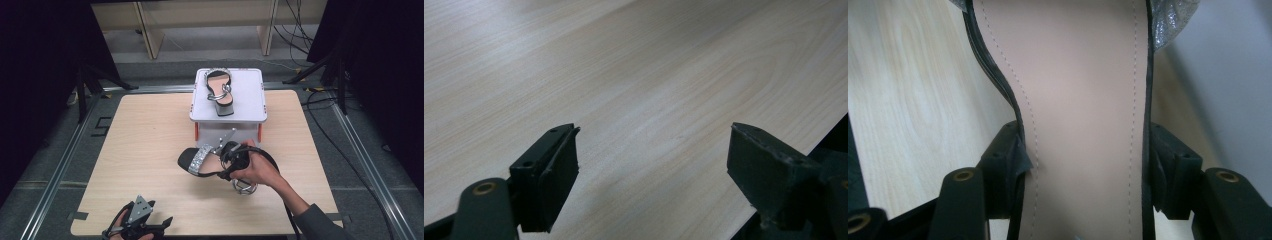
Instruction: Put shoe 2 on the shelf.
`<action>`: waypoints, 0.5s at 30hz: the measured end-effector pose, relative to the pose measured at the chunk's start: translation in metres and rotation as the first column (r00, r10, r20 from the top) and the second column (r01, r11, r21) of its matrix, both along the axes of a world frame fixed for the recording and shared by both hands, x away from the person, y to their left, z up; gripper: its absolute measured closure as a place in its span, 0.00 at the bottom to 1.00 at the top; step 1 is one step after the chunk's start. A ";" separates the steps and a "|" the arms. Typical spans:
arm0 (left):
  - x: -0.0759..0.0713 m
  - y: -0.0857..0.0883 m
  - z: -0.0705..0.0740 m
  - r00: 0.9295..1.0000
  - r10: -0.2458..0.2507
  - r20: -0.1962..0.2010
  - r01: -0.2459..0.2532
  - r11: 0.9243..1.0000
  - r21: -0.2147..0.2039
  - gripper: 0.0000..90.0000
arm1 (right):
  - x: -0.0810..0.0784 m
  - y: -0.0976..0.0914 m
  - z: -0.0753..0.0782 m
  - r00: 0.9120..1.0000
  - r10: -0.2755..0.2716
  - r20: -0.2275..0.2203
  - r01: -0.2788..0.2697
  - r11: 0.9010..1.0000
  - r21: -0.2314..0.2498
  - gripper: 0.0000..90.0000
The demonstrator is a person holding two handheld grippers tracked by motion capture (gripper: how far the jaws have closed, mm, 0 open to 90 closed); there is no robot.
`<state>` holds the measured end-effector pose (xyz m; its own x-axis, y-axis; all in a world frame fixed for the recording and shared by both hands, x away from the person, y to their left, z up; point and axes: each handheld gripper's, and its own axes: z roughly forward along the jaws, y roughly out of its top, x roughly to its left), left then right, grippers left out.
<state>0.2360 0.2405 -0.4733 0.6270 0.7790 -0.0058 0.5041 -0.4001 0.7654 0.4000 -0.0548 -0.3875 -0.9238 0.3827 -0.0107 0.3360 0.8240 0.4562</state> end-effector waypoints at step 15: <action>0.001 0.002 0.001 1.000 0.000 0.006 0.000 1.000 0.005 0.22 | 0.016 0.002 0.111 0.996 -0.053 0.074 0.046 0.995 0.089 0.46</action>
